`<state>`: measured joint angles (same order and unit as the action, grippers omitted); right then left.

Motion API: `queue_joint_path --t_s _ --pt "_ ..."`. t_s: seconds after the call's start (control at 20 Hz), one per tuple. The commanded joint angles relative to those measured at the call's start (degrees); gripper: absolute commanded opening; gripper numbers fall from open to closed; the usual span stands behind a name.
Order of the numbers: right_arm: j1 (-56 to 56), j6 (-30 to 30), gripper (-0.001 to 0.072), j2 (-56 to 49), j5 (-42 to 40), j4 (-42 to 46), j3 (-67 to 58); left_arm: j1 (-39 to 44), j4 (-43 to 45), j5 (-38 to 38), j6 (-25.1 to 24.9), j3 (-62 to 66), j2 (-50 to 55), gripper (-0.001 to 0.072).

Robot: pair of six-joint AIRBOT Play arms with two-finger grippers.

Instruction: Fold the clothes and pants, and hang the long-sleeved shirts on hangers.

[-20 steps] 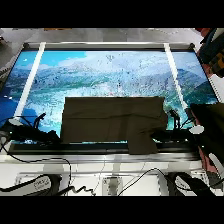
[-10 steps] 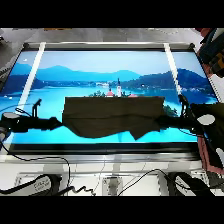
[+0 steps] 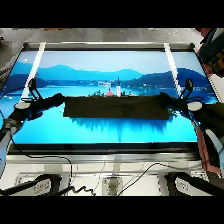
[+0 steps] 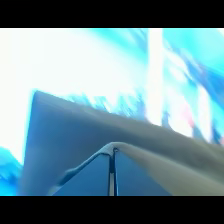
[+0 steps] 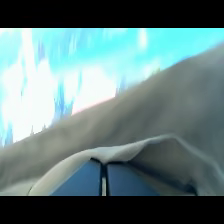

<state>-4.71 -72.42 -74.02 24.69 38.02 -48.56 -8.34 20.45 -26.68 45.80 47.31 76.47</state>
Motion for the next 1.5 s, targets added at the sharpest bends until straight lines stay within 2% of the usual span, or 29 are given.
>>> queue_joint_path --t_s 0.0,0.05,0.1,0.15,0.2,0.35,0.45,0.5,0.55,0.65,0.7,0.8,0.85,0.9,0.95,1.0,1.05,1.1,1.15,1.2,1.25,1.3,1.35,1.4,1.45 --pt "0.96 -2.75 0.0009 -11.13 -5.18 -0.31 -9.53 4.2 -1.22 15.85 -0.2 0.2 2.71 0.0017" --pt "0.94 -2.73 0.0016 -13.84 -5.16 -0.26 -11.96 4.44 -1.2 16.72 -0.2 0.2 3.69 0.0022" --pt "0.94 -2.73 0.0138 -15.69 -5.09 -0.26 -13.6 4.42 -1.2 16.61 -0.2 0.2 4.5 0.0168" --pt "0.94 -2.71 0.0457 -16.9 -4.76 -0.17 -14.71 4.42 -1.16 16.61 -0.22 0.2 4.87 0.0491" --pt "0.85 -2.69 0.0634 -17.25 -4.76 0.37 -15.19 4.28 -0.96 16.63 -0.26 0.2 4.85 0.0704" --pt "-0.39 -2.69 0.0626 -17.18 0.17 6.12 -16.2 2.45 -0.74 14.23 -0.22 0.2 4.2 0.0701" --pt "-2.1 -2.71 0.0623 -17.18 8.0 9.97 -17.0 -0.7 -0.26 6.62 0.94 0.22 4.37 0.0698" --pt "-3.04 -2.71 0.0622 -17.18 11.69 11.41 -17.2 -2.67 2.82 2.32 2.73 0.52 4.76 0.0699" --pt "-3.96 -2.69 0.0622 -17.18 15.04 12.46 -17.22 -4.46 8.52 -1.92 6.19 1.46 5.53 0.0698" --pt "-4.92 -2.69 0.0622 -17.18 19.63 14.62 -17.22 -7.78 23.17 -13.73 19.21 6.36 9.11 0.0694" --pt "-4.92 -2.51 0.0622 -17.18 21.14 15.1 -17.22 -8.66 28.57 -20.94 21.55 9.92 11.87 0.0693" --pt "-4.81 -2.51 0.0621 -17.18 23.37 14.75 -17.22 -8.87 30.23 -31.17 20.0 16.02 16.83 0.0693" --pt "-4.5 -2.51 0.0621 -17.18 23.85 14.73 -17.22 -8.41 28.74 -33.16 18.18 18.29 18.8 0.0692" --pt "-4.02 -2.51 0.0606 -17.18 23.69 14.6 -17.22 -7.63 27.65 -33.03 17.57 19.74 20.22 0.069" --pt "-3.19 -2.51 0.0536 -17.18 23.39 14.62 -17.29 -6.4 26.86 -32.04 16.44 20.83 21.49 0.0684" --pt "-1.86 -2.54 0.0503 -17.18 22.91 14.56 -17.29 -4.98 26.88 -30.6 15.63 21.44 22.45 0.0644" --pt "-0.2 -2.54 0.048 -17.18 22.05 14.51 -17.29 -3.48 26.88 -28.85 14.14 21.62 23.15 0.0611" --pt "1.95 -2.56 0.0477 -17.18 20.44 14.27 -17.29 -1.81 27.1 -27.12 13.27 21.62 23.67 0.061" --pt "4.22 -2.58 0.0446 -17.18 18.38 14.32 -17.49 -0.26 27.08 -25.92 13.27 21.62 24.02 0.0536" --pt "6.91 -2.64 0.0365 -17.2 15.63 14.27 -17.9 0.98 27.08 -25.09 13.27 21.64 23.98 0.0359" --pt "9.49 -2.78 0.0293 -17.2 13.03 14.34 -18.53 1.88 27.08 -24.98 13.29 21.81 23.58 0.01" --pt "12.35 -2.78 0.0245 -17.2 10.19 14.38 -19.41 2.4 27.06 -25.66 13.31 22.32 22.97 0.0018" --pt "15.04 -2.78 0.0151 -17.2 7.56 14.49 -20.41 2.58 27.1 -26.99 13.31 23.15 22.03 0.0017" --pt "17.42 -2.84 0.0012 -17.22 5.55 14.6 -21.42 2.54 27.1 -28.83 13.33 24.09 20.81 0.0017" --pt "19.82 -3.04 0.0009 -17.35 3.15 14.62 -22.29 2.05 27.1 -31.01 13.33 25.03 19.17 0.0016"
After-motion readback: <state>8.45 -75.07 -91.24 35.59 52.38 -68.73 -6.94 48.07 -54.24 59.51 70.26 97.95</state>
